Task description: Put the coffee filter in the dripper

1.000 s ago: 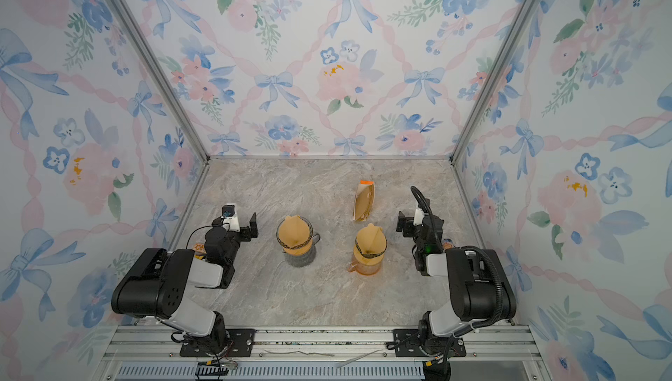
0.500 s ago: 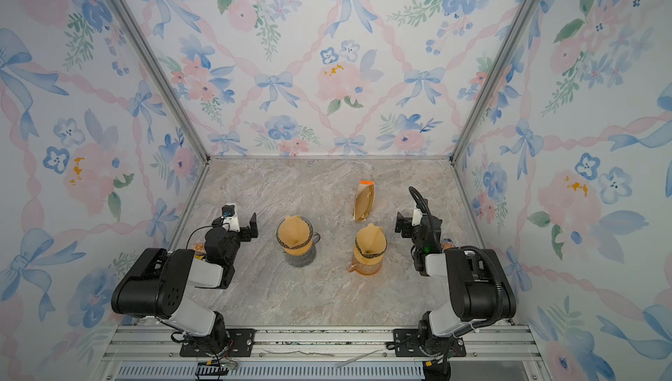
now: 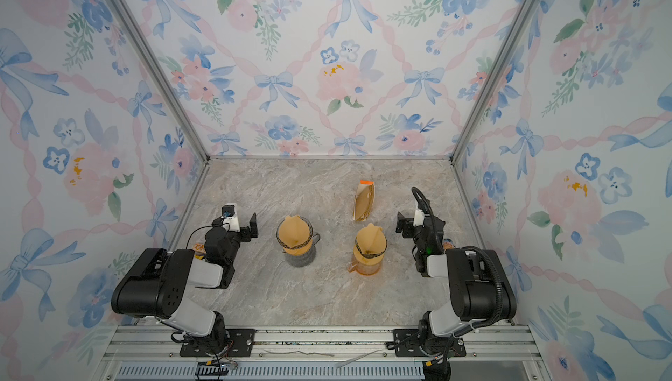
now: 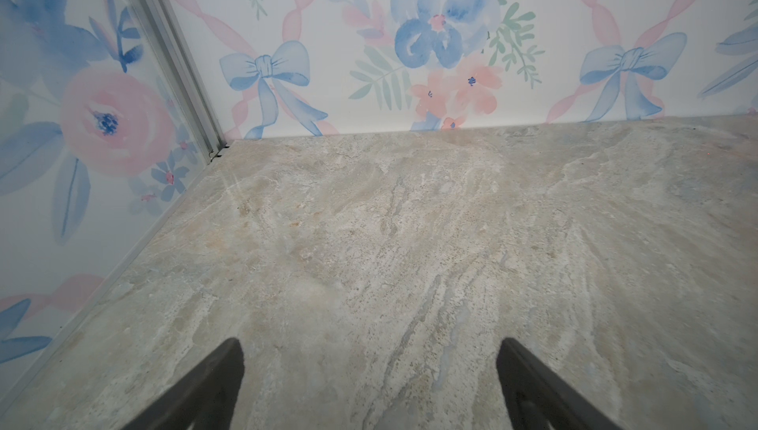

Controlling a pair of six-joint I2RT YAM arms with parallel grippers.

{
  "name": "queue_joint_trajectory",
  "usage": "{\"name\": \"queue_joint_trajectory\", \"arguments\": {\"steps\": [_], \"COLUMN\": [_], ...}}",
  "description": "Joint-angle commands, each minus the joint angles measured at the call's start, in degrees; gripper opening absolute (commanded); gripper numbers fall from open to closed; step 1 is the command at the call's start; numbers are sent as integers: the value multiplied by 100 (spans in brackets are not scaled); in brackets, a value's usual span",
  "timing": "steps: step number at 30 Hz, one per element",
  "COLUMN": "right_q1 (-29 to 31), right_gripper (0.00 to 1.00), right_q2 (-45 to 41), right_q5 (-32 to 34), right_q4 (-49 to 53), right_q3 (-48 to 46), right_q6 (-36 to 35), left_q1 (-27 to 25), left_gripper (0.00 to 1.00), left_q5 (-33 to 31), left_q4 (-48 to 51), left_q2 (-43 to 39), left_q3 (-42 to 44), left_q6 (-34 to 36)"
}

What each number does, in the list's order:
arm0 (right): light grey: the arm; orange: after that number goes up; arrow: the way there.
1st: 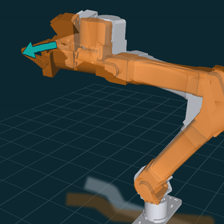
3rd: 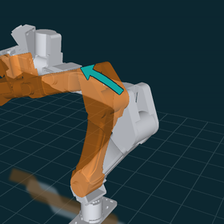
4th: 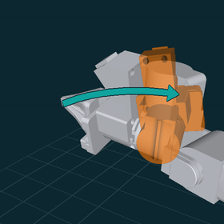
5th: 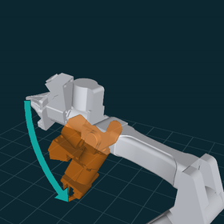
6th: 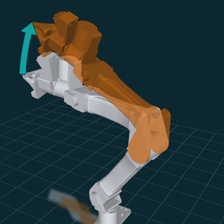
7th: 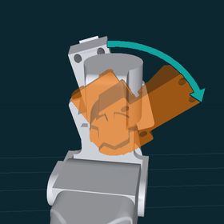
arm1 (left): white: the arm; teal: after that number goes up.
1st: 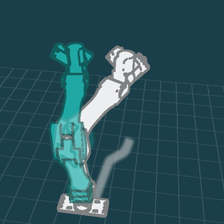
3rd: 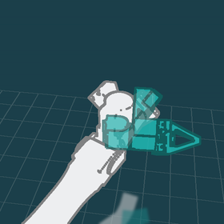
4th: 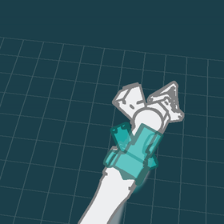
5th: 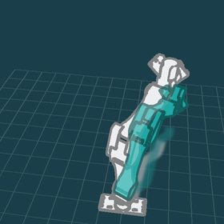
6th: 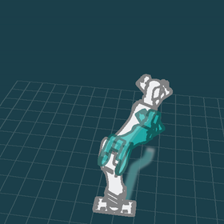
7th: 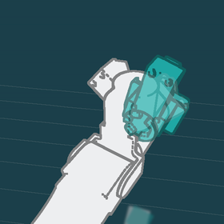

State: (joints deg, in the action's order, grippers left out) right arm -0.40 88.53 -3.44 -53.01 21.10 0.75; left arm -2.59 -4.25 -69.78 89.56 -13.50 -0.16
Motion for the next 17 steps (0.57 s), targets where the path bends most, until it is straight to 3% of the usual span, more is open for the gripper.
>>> {"name": "queue_joint_trajectory", "arguments": {"steps": [1, 17], "right_q1": [111, 111], "right_gripper": [96, 96], "right_q2": [8, 6], "right_q5": [141, 141], "right_q4": [112, 125], "right_q3": [139, 137], "right_q6": [-100, -96], "left_q1": [30, 41], "left_gripper": [98, 98], "left_q5": [-76, -54], "left_q4": [-65, -49], "left_q2": [47, 36], "left_q3": [-2, -7], "left_q6": [-10, -19]}}
